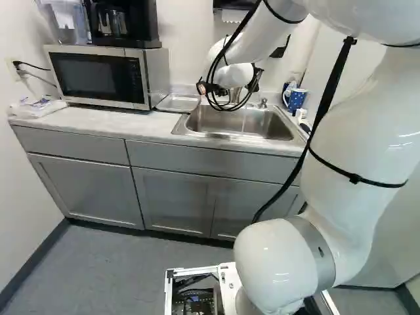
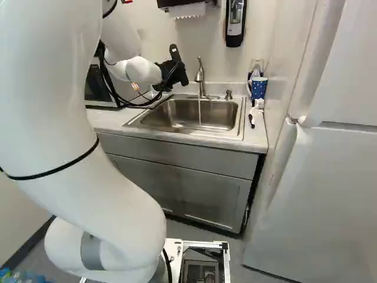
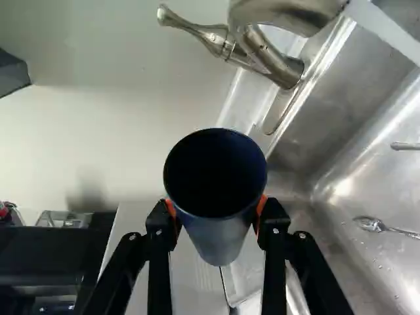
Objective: Rinse the cup and place it in the tray
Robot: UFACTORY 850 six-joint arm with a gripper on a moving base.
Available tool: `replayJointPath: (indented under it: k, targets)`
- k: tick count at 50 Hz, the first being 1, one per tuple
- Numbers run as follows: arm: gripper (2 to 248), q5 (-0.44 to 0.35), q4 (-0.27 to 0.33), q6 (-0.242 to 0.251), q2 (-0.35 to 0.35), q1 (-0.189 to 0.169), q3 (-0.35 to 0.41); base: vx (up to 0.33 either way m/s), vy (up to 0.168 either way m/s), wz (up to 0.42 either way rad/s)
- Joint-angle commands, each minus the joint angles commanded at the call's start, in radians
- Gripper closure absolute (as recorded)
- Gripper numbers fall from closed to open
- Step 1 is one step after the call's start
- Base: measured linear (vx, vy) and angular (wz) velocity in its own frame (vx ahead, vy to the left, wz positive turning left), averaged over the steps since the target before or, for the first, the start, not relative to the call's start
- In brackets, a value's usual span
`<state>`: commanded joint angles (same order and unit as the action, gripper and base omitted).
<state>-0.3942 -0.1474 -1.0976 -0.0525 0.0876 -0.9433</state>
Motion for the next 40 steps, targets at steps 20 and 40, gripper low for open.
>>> replayJointPath:
  k: [20,40]
  targets:
    - [126,0.000,0.000,0.210,0.000,0.000,0.000,0.000,0.000,0.000]
    - [126,0.000,0.000,0.421,0.000,0.000,0.000,0.000,0.000,0.000]
